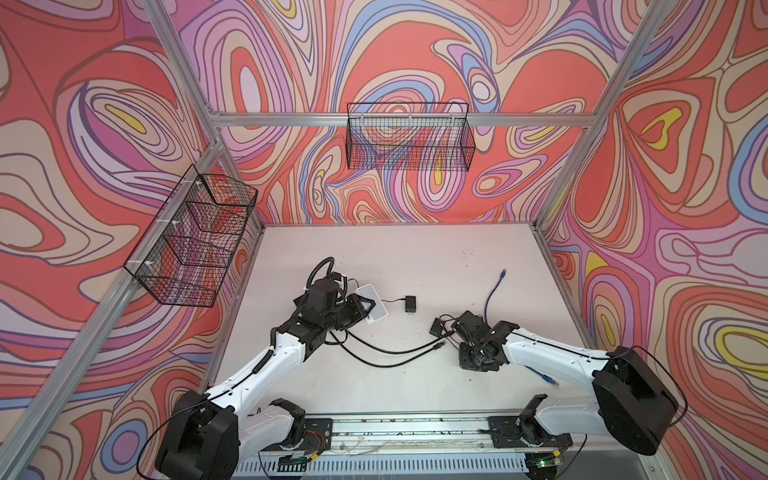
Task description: Insert the plug into the switch port
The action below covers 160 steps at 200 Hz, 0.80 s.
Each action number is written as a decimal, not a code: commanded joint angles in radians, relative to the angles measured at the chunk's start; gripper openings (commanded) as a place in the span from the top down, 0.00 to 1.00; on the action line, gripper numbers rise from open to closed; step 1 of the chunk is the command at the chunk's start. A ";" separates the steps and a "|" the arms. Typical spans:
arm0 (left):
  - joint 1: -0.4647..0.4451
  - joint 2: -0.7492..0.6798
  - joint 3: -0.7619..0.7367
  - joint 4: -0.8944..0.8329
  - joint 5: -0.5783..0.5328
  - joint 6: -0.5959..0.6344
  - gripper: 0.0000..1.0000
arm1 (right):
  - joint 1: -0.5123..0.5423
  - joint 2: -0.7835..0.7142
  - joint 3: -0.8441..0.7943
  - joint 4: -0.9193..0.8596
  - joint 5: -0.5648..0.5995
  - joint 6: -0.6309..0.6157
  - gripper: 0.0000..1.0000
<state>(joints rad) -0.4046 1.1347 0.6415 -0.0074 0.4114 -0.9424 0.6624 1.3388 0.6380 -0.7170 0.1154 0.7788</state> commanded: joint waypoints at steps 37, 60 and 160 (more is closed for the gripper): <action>0.007 0.005 0.035 0.015 0.013 0.019 0.91 | 0.000 -0.008 0.063 -0.040 0.055 -0.044 0.71; 0.007 0.006 0.035 0.016 0.015 0.019 0.91 | 0.002 0.006 0.073 -0.037 0.048 -0.053 0.69; 0.006 -0.010 0.038 -0.006 0.005 0.030 0.91 | -0.001 0.060 0.107 -0.010 0.062 -0.090 0.80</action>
<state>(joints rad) -0.4046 1.1347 0.6415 -0.0113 0.4149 -0.9276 0.6624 1.3731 0.7231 -0.7368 0.1513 0.6994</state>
